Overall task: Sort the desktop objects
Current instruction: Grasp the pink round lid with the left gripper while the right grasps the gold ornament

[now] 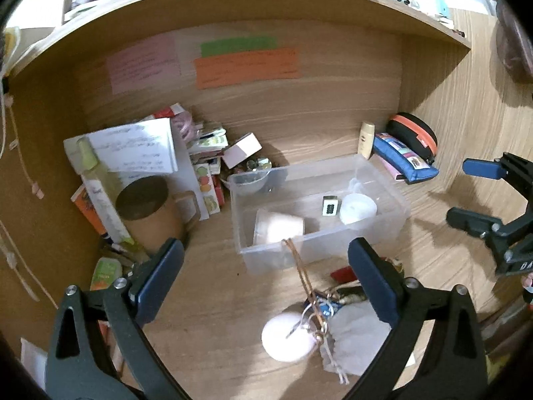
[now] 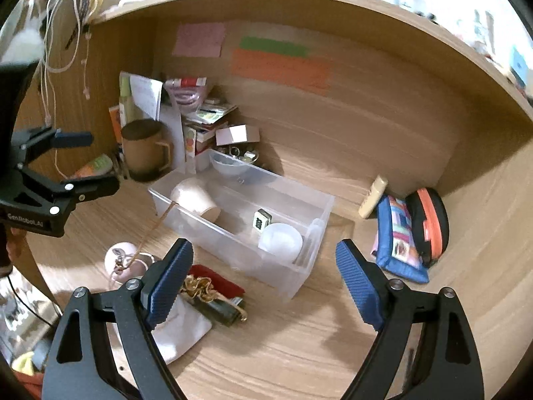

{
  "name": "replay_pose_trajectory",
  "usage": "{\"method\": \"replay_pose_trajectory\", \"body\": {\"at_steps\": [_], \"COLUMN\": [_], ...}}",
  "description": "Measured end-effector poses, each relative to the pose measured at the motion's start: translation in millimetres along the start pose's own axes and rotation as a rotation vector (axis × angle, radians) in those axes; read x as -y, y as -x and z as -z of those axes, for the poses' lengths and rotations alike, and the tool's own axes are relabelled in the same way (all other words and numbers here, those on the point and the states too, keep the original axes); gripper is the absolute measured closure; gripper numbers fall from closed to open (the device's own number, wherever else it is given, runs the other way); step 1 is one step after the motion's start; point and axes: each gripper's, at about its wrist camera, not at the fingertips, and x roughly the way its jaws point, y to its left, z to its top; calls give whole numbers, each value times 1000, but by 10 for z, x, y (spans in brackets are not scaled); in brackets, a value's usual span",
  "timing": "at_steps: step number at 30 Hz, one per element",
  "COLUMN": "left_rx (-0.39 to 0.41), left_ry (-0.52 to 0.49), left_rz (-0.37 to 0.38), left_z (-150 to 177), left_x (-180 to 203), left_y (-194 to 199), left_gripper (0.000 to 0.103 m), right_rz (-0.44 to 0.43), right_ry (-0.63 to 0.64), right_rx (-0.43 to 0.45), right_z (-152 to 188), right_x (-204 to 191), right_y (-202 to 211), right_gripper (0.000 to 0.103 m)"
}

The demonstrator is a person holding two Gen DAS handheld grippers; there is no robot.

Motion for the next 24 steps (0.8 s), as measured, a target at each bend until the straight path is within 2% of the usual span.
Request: {"method": "replay_pose_trajectory", "body": {"at_steps": [7,13,24], "left_rx": [-47,-111,-209], "left_ry": [28,66,34], "left_rz": [-20,-13,25], "left_z": [294,542,1038], "left_x": [-99,-201,-223], "left_y": [-52,-192,-415], "left_gripper": [2,2,2], "right_rz": [5,13,-44], "right_ry": [-76,-62,-43], "right_rx": [68,26,-101], "right_z": [188,327,605], "right_x": [89,64,-60], "right_y": [140,6,-518], "right_gripper": [16,15,15]}}
